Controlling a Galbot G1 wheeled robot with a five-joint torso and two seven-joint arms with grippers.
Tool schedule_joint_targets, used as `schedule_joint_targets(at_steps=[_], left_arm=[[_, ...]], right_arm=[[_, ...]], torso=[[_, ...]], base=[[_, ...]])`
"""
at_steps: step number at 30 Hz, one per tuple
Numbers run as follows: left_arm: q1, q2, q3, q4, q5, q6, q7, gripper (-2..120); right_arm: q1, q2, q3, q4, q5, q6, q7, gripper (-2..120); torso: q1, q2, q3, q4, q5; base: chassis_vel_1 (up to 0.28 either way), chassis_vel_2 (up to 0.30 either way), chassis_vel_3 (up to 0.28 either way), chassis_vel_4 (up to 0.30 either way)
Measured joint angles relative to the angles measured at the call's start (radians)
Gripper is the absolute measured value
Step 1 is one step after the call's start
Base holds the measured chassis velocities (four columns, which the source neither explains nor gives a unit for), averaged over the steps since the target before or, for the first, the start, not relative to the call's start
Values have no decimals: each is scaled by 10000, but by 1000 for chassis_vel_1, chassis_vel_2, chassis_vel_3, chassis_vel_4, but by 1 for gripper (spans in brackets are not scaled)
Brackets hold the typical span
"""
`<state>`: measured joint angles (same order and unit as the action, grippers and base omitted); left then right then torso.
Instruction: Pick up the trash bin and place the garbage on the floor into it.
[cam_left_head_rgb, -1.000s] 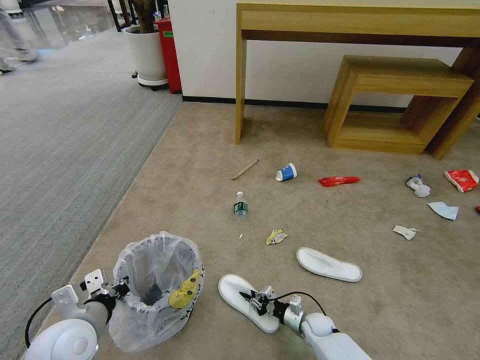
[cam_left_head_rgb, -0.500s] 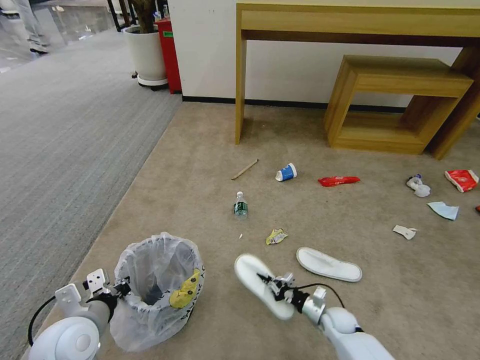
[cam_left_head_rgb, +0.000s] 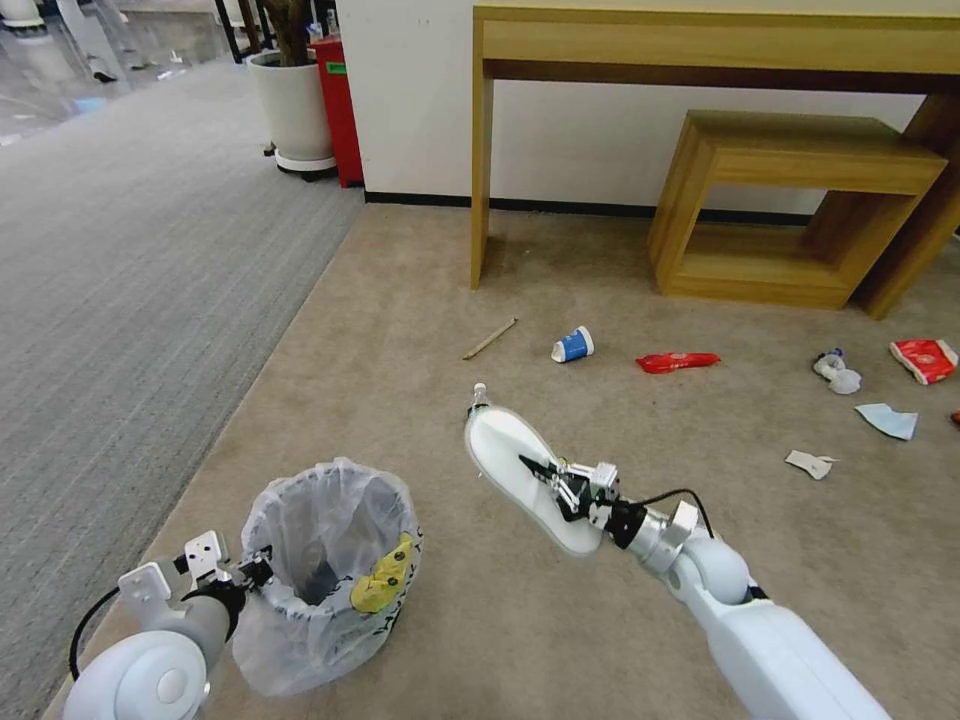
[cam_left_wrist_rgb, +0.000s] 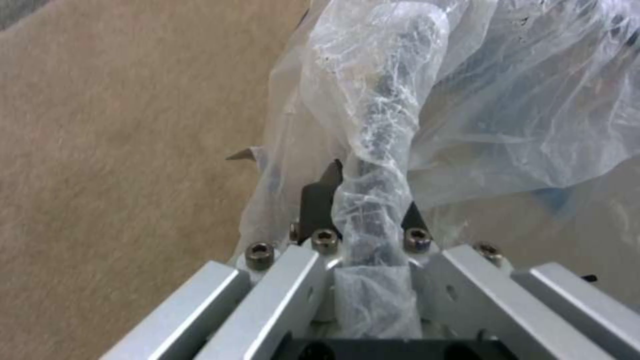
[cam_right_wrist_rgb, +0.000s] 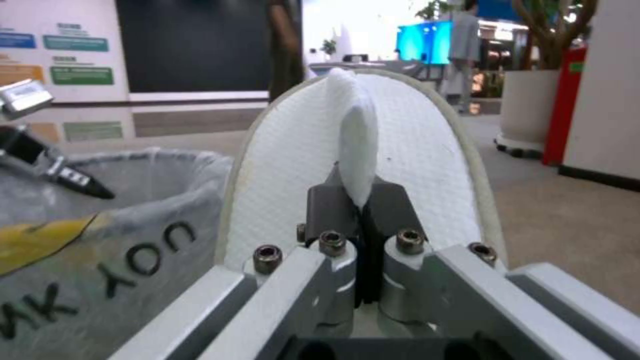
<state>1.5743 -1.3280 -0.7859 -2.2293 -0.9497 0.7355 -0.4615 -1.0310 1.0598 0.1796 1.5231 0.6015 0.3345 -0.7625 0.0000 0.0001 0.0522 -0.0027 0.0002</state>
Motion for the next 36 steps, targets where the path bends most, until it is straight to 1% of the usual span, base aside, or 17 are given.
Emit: schedule_joint_targets(at_steps=[1,4,10,13,14,17,18,20,22,23,25,26,30,36], left_arm=[[0,0,0,0,0,0,0,1],[100,77,-40,-334,-283,0,-112,1],[241,41,22,-725,-416,0,-174,1],[371,-41,61,-913,-402,0,-176,1],[371,-41,61,-913,-402,0,-176,1],[405,-153,177,-968,-318,0,-178,1],[405,-153,177,-968,-318,0,-178,1],[419,-219,217,-981,-267,0,-174,1],[437,-341,265,-1004,-201,0,-160,1],[437,-341,265,-1004,-201,0,-160,1],[423,-376,279,-1009,-190,0,-154,1],[423,-376,279,-1009,-190,0,-154,1],[414,-389,277,-1011,-196,0,-137,1],[372,-404,273,-1031,-231,0,-133,1]], right_arm=[[0,0,0,0,0,0,0,0],[76,-213,-351,414,405,-2,204,0],[476,-253,-842,1016,1136,-76,406,0],[926,-224,-1439,1490,1847,-72,706,0],[926,-224,-1439,1490,1847,-72,706,0],[1535,-27,-2206,1729,2391,169,927,0],[1535,-27,-2206,1729,2391,169,927,0],[1866,170,-2565,1715,2514,296,965,0],[2580,870,-3324,1458,2673,584,1090,0],[2580,870,-3324,1458,2673,584,1090,0],[3041,1373,-3810,1184,2685,713,1145,0],[3041,1373,-3810,1184,2685,713,1145,0],[3614,2090,-4571,363,2593,959,1140,0],[3832,2462,-5107,-279,2414,1133,1060,0]], torso=[[0,0,0,0,0],[0,0,0,-1,-1],[0,0,0,-1,-2],[0,0,0,2,-3],[0,0,0,2,-3],[0,0,0,0,-4],[0,0,0,0,-4],[0,0,0,-3,-3],[0,-1,0,3,-2],[0,-1,0,3,-2],[0,0,0,4,-5],[0,0,0,4,-5],[0,0,1,1,-5],[0,0,1,-1,-5]], base=[[0,0,0,0],[0,0,0,0],[0,0,0,0],[0,0,0,0],[0,0,0,0],[0,0,0,0],[0,0,0,0],[0,0,0,0],[0,0,0,0],[0,0,0,0],[0,0,0,0],[0,0,0,0],[0,0,0,0],[0,0,0,0]])
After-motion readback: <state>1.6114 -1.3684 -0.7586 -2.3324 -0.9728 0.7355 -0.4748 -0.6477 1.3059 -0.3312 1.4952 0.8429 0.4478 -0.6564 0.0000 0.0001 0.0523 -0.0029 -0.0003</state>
